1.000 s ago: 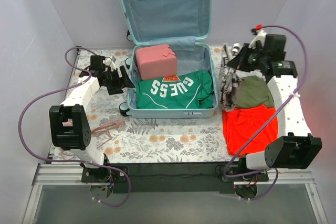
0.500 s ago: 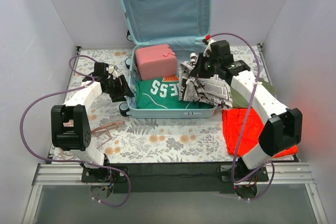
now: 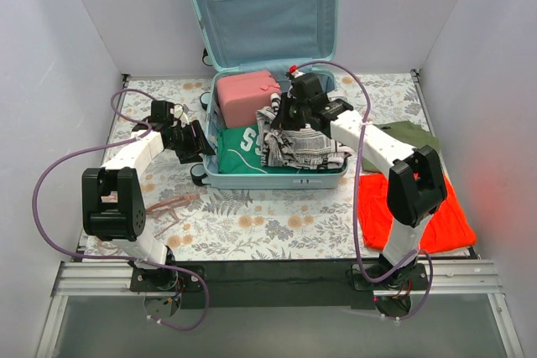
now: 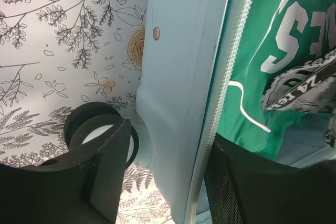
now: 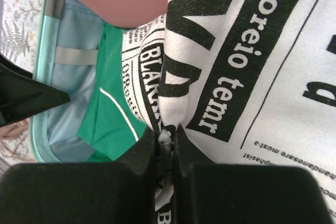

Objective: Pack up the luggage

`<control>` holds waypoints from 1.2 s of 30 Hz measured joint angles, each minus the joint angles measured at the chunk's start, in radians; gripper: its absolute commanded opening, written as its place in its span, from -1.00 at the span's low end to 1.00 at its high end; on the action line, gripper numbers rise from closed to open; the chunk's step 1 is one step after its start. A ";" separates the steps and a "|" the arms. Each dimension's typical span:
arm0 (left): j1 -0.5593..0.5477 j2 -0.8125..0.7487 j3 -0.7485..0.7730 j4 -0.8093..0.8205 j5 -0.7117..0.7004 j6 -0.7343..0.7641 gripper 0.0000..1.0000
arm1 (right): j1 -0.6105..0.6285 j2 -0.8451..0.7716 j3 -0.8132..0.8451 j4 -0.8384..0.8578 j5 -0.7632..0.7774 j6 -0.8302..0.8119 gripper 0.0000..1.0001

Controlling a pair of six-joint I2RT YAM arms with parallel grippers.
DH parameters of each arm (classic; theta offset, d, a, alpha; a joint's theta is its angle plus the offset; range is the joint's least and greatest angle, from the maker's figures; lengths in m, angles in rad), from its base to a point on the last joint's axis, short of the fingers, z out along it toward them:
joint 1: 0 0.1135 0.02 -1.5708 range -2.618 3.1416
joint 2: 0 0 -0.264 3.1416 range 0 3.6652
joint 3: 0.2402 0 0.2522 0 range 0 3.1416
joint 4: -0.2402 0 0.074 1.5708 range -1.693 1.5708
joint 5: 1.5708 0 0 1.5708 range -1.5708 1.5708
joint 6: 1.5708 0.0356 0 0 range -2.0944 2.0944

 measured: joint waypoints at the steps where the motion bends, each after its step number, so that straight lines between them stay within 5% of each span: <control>1: 0.000 0.000 0.000 0.000 0.000 0.000 0.02 | 0.006 0.010 0.008 0.003 0.002 0.011 -0.97; 10: -0.001 0.000 -0.002 0.002 0.000 0.002 0.10 | 0.046 0.080 0.037 0.042 0.001 0.117 -0.97; 12: -0.001 0.000 -0.002 -0.002 -0.001 0.004 0.15 | 0.047 0.080 0.034 0.045 0.001 0.128 -0.55; 13: -0.001 0.000 -0.002 -0.005 -0.001 0.005 0.19 | 0.046 0.080 0.034 0.046 0.000 0.133 -0.15; 15: -0.001 0.000 -0.002 -0.010 -0.001 0.011 0.26 | 0.043 0.080 0.032 0.051 -0.012 0.142 0.15; 26: -0.016 -0.180 0.135 0.026 0.136 0.067 0.34 | -0.135 -0.169 -0.036 0.052 -0.106 -0.142 0.27; 31: -0.179 -0.170 0.223 0.109 0.138 0.083 0.34 | -0.238 -0.235 -0.098 0.043 -0.097 -0.253 0.36; 36: -0.338 -0.029 0.240 0.139 0.122 0.083 0.34 | -0.252 -0.121 -0.164 -0.038 -0.113 -0.330 0.47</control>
